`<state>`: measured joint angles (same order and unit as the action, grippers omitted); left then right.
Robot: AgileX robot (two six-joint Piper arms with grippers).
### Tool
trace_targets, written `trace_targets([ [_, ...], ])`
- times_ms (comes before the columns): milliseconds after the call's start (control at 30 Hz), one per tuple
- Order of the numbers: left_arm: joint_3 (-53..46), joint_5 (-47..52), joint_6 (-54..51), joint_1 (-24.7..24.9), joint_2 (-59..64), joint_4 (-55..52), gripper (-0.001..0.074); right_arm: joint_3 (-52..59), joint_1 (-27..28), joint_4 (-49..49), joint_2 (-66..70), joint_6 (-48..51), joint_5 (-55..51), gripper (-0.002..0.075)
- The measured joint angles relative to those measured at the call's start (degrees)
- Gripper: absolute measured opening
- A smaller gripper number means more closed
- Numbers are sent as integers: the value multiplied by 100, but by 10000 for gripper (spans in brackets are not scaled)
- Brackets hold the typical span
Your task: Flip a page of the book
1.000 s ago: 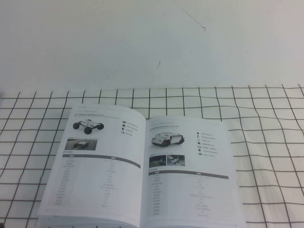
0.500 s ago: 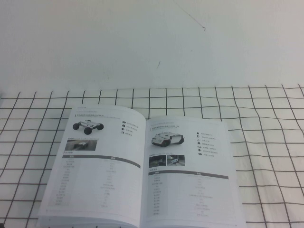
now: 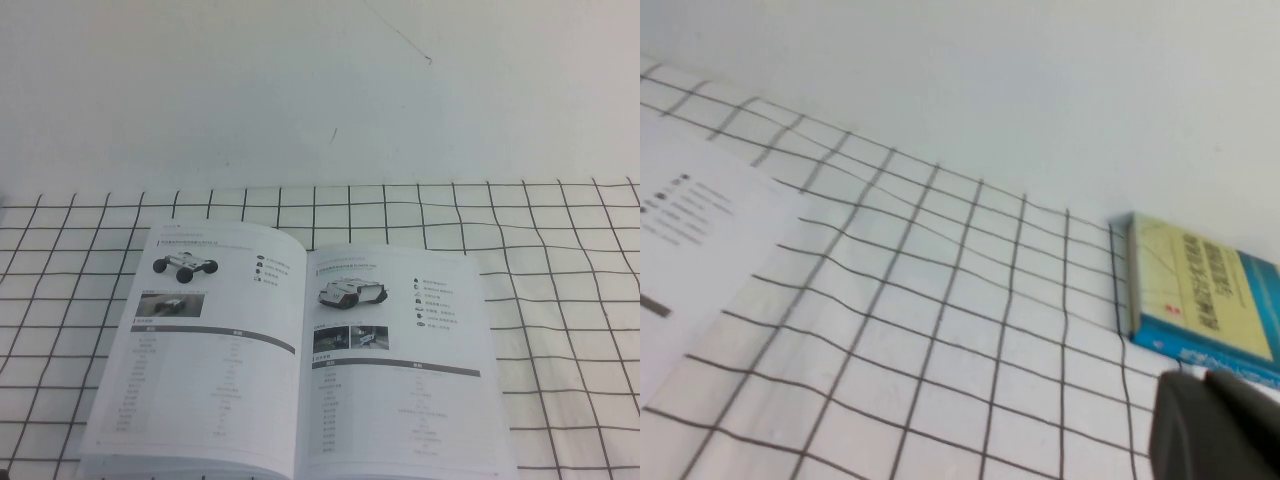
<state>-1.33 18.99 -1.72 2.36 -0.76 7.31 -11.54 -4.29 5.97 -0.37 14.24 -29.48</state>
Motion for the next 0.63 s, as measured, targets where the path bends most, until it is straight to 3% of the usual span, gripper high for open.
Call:
trace_targets([
  [200,0,0,0,0,0,0,-1,1190,805,-124,-33,-118,1314,-2],
  [633,0,0,0,-7,0,0,-1,1316,883,-378,-33,-356,846,-2],
])
